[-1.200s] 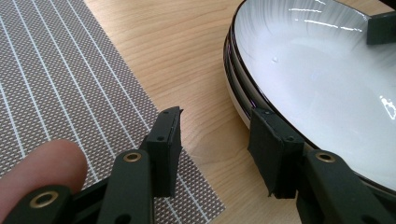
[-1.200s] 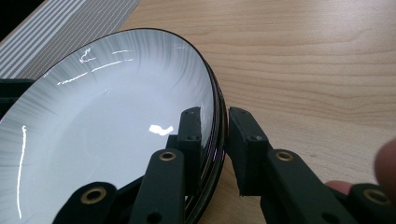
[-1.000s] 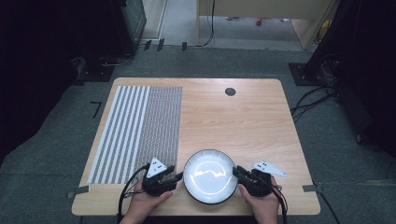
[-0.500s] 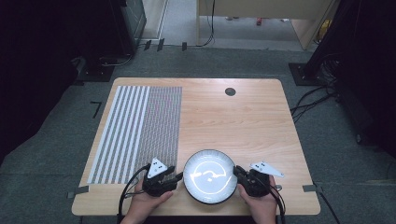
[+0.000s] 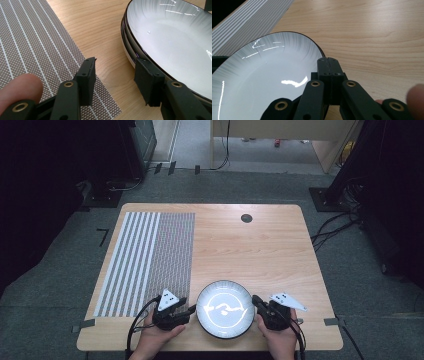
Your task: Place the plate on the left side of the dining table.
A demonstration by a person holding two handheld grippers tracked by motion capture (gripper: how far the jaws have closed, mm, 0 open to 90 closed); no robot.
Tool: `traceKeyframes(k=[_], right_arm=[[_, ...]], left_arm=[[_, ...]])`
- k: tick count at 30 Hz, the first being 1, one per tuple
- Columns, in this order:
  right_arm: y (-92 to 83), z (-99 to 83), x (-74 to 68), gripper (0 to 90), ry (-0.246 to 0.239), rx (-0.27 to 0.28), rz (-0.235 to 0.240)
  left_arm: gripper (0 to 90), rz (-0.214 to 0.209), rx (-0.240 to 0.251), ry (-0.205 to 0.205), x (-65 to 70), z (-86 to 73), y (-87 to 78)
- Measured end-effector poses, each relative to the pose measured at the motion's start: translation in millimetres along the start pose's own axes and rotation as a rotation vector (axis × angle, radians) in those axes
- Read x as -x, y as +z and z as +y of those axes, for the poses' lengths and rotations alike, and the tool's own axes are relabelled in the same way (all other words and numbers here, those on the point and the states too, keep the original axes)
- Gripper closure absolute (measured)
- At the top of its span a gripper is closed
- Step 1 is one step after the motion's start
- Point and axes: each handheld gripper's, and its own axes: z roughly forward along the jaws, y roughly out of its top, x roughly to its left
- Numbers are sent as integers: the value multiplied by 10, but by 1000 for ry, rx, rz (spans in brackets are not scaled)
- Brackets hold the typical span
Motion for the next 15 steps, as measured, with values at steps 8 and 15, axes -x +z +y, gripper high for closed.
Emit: traceKeyframes(k=[8,15], right_arm=[[-82,9,136,802,136,-77,117],[-142,-22,128,805,136,-133,135]], left_arm=[[590,-41,0,-3,-20,-2,-15],[694,-72,-11,15,-6,-9,-4]])
